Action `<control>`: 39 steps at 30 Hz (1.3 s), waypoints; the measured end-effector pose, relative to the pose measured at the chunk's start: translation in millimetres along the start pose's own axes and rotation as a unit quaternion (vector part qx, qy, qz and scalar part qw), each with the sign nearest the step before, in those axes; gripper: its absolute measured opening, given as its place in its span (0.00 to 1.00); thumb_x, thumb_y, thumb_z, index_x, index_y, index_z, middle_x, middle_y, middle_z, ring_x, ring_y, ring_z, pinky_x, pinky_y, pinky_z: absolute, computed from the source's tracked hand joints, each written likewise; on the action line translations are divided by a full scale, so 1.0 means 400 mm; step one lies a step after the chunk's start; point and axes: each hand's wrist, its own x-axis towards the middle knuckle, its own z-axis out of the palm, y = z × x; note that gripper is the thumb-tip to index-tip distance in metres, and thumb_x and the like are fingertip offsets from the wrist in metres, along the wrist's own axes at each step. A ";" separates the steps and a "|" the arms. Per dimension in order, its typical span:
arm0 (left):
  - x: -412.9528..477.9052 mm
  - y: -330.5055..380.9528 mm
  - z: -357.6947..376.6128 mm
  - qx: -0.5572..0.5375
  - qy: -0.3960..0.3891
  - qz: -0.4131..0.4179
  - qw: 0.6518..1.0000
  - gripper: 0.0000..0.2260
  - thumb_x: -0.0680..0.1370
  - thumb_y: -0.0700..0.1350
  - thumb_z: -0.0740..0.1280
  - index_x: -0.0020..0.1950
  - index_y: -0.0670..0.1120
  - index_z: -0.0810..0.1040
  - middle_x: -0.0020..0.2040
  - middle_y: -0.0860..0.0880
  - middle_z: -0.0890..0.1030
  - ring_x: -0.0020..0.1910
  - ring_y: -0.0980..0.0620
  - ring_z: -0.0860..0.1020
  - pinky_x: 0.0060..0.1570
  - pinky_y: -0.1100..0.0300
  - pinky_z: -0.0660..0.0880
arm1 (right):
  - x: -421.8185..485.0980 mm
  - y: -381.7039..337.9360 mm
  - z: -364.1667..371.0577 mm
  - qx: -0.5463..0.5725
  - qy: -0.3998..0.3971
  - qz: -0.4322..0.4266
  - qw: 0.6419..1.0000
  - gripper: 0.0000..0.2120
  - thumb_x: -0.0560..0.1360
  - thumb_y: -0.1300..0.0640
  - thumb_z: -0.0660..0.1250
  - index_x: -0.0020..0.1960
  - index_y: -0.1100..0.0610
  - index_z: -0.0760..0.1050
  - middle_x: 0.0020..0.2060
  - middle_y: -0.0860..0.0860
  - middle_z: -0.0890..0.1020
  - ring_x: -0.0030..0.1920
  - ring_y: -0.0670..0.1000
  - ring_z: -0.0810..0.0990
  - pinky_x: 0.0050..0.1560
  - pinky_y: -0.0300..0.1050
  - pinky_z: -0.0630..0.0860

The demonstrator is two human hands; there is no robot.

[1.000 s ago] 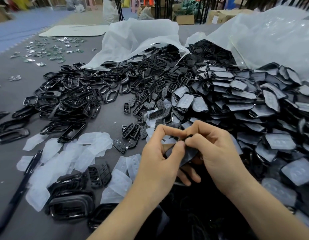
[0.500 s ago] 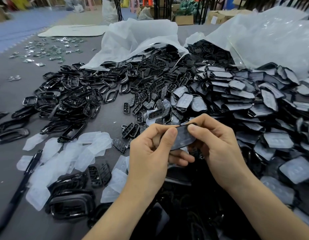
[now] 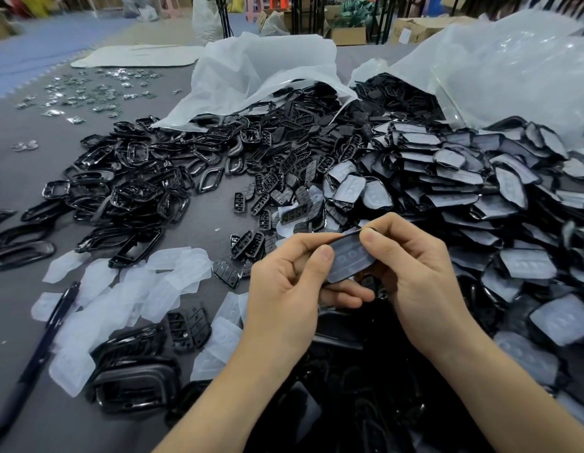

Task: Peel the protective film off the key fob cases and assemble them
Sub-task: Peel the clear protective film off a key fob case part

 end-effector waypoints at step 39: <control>0.002 0.000 -0.038 0.331 -0.050 0.171 0.927 0.13 0.79 0.44 0.65 0.62 0.53 0.77 0.46 0.47 0.81 0.41 0.50 0.81 0.36 0.58 0.79 | 0.006 -0.025 -0.012 -0.080 0.069 0.033 0.994 0.07 0.78 0.64 0.64 0.45 0.55 0.77 0.23 0.51 0.76 0.20 0.46 0.70 0.21 0.35 0.67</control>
